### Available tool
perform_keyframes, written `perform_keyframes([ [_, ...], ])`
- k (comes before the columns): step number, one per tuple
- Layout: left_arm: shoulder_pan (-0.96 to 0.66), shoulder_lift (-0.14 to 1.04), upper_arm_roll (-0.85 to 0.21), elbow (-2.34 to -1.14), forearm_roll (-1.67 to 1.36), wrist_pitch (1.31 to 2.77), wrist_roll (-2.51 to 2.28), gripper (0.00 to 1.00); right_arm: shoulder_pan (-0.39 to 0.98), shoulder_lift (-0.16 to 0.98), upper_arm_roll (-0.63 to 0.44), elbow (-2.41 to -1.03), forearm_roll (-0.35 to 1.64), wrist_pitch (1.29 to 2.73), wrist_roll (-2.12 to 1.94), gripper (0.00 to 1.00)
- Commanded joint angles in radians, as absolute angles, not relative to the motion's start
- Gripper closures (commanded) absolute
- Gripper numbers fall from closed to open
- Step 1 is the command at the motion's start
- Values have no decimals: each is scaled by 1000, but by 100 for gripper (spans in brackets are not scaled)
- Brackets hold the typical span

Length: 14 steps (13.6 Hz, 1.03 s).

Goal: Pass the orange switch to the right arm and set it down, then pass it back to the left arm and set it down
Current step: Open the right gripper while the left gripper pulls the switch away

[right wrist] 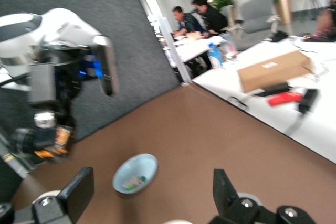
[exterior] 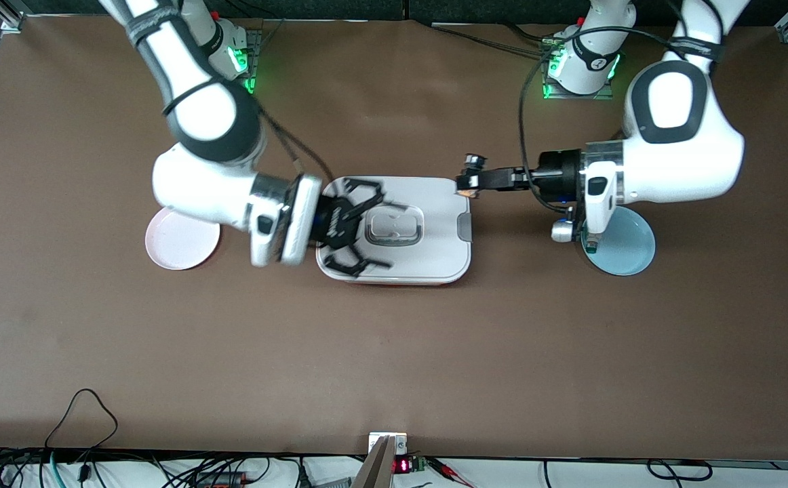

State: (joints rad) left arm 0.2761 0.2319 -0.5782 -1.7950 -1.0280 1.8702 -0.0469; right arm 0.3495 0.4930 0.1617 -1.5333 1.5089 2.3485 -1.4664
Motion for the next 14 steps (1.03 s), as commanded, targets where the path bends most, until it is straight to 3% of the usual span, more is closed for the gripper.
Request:
perform_keyframes([
  [1, 331, 256, -587, -1763, -819, 1728, 166, 96, 342, 466, 124, -1591, 1487, 2353, -1415, 0],
  [7, 344, 250, -586, -1729, -275, 1520, 679, 95, 282, 382, 78, -1620, 1107, 2297, -824, 0],
  [9, 344, 252, -587, -1735, -134, 1519, 823, 95, 265, 367, 78, -1617, 918, 2272, -590, 0],
  [14, 408, 255, -588, -1818, 93, 1618, 1162, 95, 247, 330, -5, -1592, 502, 1977, -61, 0],
])
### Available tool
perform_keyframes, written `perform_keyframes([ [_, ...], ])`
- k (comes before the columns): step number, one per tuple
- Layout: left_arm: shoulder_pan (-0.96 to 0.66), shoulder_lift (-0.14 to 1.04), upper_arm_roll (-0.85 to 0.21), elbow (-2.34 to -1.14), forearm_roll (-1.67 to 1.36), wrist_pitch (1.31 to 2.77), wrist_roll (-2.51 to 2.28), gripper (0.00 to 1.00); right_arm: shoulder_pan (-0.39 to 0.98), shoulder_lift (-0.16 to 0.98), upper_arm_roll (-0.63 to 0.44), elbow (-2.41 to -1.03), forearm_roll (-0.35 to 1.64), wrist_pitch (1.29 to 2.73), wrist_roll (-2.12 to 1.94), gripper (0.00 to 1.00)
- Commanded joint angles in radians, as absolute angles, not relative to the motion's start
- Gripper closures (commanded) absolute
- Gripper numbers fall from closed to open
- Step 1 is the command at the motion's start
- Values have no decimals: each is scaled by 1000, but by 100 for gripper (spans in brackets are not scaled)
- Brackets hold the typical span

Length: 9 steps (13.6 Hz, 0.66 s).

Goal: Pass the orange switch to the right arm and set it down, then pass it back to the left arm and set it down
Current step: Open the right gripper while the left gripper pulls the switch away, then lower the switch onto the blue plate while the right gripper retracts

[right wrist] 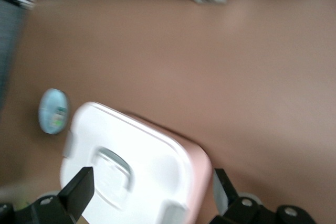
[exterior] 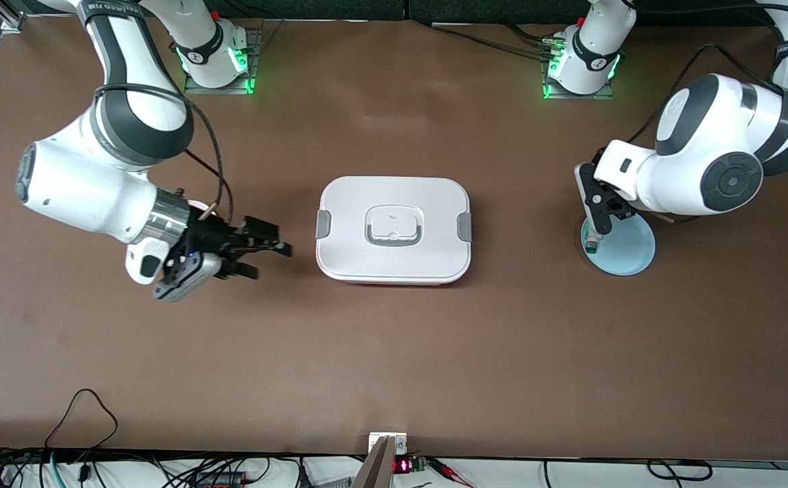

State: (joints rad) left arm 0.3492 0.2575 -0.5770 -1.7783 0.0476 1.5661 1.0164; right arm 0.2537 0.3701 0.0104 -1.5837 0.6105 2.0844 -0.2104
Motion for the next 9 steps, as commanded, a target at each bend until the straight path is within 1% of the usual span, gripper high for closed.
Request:
perform_keyframes([
  [1, 435, 255, -586, -1859, 95, 1676, 1239, 95, 250, 327, -18, -1580, 432, 1912, 24, 0],
  [3, 520, 255, -587, -1940, 144, 1828, 1397, 95, 253, 321, -25, -1533, 265, 1733, 109, 0],
  [6, 638, 273, -588, -2060, 147, 2050, 1569, 96, 255, 314, -21, -1404, 54, 1437, 172, 0],
  [7, 652, 275, -588, -2106, 147, 2128, 1587, 96, 255, 307, -20, -1369, 2, 1374, 170, 0],
  [9, 670, 285, -586, -2189, 147, 2286, 1595, 96, 247, 264, -29, -1361, -41, 1364, 167, 0],
])
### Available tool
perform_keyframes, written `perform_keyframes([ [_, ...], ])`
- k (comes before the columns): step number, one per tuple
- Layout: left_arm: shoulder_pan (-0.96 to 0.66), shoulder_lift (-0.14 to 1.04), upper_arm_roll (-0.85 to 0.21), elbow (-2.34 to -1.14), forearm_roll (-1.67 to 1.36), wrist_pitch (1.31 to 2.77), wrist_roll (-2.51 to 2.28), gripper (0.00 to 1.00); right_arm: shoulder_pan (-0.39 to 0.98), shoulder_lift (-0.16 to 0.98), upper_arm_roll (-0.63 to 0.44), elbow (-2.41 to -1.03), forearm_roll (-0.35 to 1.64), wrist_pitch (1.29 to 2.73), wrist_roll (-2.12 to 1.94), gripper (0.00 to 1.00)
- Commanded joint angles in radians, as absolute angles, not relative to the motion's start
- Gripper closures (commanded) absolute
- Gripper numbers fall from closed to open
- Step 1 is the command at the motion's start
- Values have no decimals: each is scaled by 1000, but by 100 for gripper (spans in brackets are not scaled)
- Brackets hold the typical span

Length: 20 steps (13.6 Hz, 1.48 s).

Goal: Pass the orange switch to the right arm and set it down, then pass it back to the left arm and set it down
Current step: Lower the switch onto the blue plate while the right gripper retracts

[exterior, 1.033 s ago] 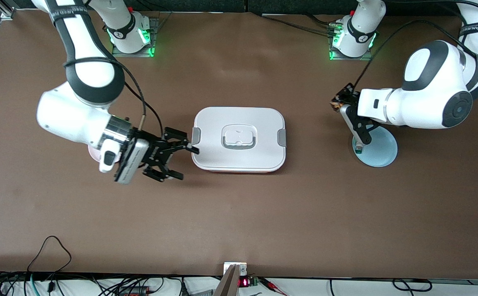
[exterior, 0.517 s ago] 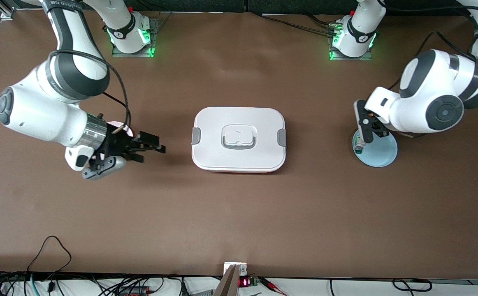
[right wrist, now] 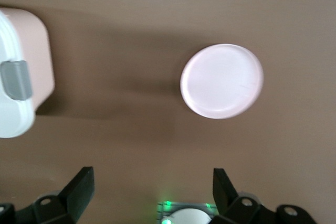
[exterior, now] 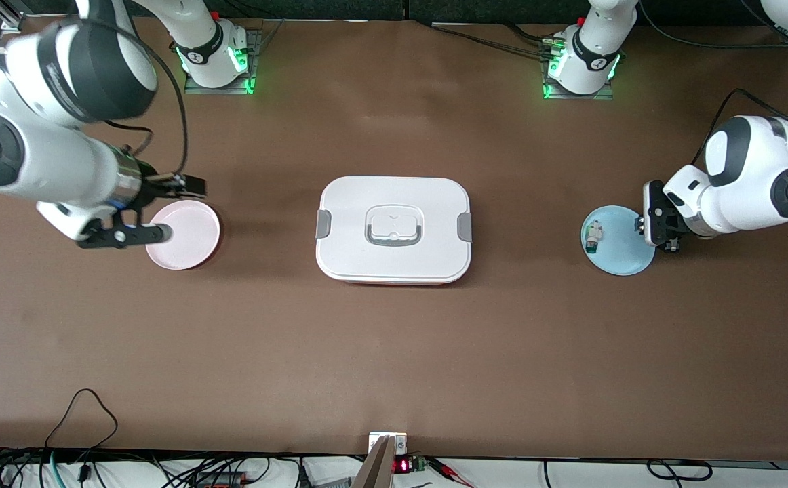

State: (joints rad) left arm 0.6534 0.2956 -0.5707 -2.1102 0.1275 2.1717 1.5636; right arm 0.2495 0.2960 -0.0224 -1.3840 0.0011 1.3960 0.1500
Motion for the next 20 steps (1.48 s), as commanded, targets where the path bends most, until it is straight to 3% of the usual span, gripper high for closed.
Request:
perform_keyframes([
  [1, 675, 307, -586, -2206, 147, 2333, 1595, 96, 235, 249, -64, -1361, -38, 1368, 170, 0],
  [6, 701, 394, -584, -2235, 198, 2488, 1597, 97, 181, 242, -141, -1361, -133, 1440, 152, 0],
  [10, 759, 480, -584, -2235, 274, 2559, 1597, 97, -15, 227, -40, -1437, -57, 1592, 91, 0],
  [15, 765, 488, -588, -2241, 275, 2553, 1577, 96, -37, 190, -2, -1471, -57, 1576, 31, 0],
  [18, 765, 489, -589, -2252, 275, 2545, 1548, 91, -37, 138, -2, -1537, -55, 1557, -6, 0],
  [20, 765, 491, -588, -2252, 275, 2545, 1546, 79, -38, 74, -3, -1639, -54, 1627, -6, 0],
])
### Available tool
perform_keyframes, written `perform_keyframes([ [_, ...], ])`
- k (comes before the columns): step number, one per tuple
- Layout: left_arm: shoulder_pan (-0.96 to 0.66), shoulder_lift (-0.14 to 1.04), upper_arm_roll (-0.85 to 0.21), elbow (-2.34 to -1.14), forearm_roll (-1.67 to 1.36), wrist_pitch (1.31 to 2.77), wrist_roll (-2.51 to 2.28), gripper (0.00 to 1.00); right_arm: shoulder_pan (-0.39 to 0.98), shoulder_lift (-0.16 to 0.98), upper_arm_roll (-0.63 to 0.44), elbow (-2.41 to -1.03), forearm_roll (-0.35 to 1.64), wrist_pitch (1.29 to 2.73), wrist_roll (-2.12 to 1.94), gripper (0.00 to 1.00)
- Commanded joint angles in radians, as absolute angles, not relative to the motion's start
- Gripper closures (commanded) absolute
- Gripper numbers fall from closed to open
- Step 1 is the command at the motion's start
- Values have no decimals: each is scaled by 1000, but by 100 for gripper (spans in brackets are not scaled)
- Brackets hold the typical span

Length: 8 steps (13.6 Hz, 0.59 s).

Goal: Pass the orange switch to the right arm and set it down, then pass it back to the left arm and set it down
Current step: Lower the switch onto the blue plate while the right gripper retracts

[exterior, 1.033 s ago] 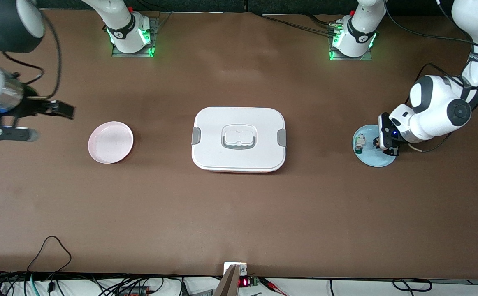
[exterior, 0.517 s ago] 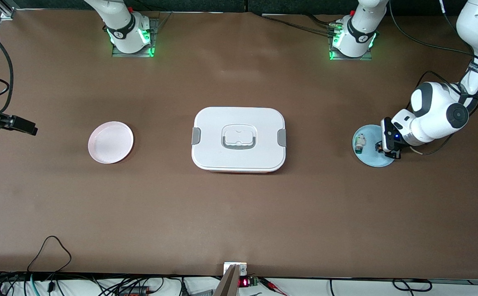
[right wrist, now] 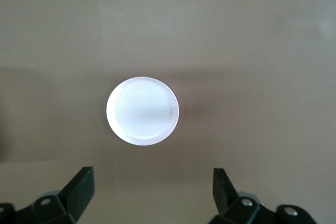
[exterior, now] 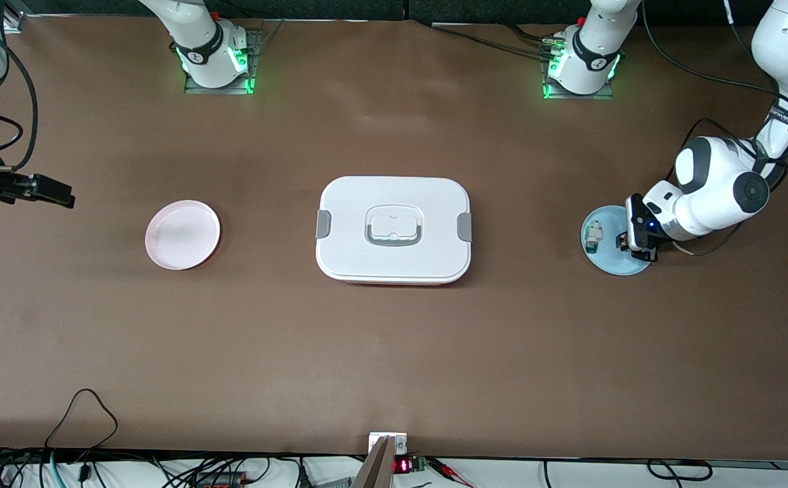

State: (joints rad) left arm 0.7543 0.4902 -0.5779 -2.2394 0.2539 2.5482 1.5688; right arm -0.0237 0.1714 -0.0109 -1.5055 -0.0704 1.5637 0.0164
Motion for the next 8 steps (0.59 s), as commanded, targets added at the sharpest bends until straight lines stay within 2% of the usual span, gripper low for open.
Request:
perform_keyframes([
  [1, 765, 492, -589, -2252, 275, 2545, 1546, 71, -40, 31, -5, -1713, -52, 1690, -6, 0],
  [2, 765, 497, -589, -2252, 275, 2545, 1546, 66, -38, 5, -6, -1750, -49, 1724, -5, 0],
  [5, 767, 497, -589, -2252, 275, 2545, 1540, 51, -37, 3, -2, -1718, -34, 1713, -8, 0],
  [7, 767, 499, -589, -2250, 275, 2545, 1540, 32, -35, 3, -2, -1703, -14, 1710, -23, 0],
  [8, 767, 502, -589, -2250, 275, 2546, 1540, 31, -34, 2, 0, -1700, -15, 1688, -21, 0],
])
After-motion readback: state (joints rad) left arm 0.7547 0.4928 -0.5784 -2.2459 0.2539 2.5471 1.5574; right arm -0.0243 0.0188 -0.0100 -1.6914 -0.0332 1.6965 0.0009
